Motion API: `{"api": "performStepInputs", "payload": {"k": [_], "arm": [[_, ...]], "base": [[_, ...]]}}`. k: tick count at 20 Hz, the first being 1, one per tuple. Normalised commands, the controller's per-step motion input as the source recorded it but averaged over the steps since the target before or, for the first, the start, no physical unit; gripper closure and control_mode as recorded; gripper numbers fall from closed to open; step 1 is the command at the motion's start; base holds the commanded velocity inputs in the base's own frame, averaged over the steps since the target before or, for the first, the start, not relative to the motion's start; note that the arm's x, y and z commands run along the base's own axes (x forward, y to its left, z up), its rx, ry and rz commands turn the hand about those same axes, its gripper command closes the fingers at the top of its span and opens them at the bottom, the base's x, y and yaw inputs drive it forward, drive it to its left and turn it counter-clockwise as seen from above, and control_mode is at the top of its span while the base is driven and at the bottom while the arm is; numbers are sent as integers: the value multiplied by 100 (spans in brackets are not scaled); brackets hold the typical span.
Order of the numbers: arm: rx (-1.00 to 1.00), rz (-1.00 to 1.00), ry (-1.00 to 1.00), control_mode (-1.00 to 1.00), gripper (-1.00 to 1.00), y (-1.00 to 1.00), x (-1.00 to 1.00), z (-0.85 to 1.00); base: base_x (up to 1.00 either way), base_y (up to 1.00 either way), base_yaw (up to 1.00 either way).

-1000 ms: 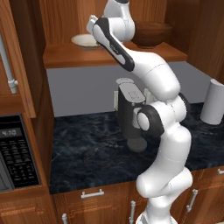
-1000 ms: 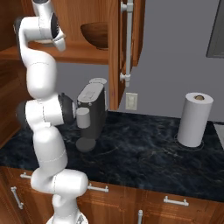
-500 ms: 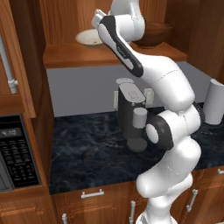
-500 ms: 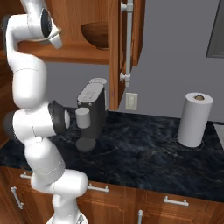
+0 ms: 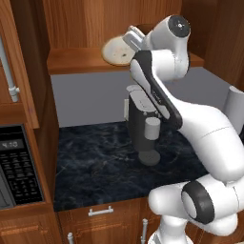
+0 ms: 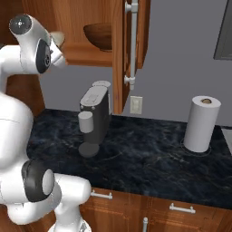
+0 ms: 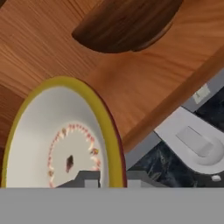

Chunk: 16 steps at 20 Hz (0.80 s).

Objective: Take the smaller bowl and place it next to the appetizer plate on the dining counter , and place the larger bowl next to the plate with cooked food.

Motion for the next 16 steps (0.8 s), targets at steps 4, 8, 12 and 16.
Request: {"api": "performStepInputs", "payload": {"k": [4, 8, 12, 16], "arm": [[10, -7, -7, -100, 100, -44, -100, -57], [22, -11, 0, -100, 100, -37, -100, -2], [27, -17, 1, -100, 100, -49, -100, -2], [6, -24, 17, -100, 100, -46, -100, -72]], "base": [[0, 0, 0], [0, 0, 0], [0, 0, 0], [0, 0, 0]]}}
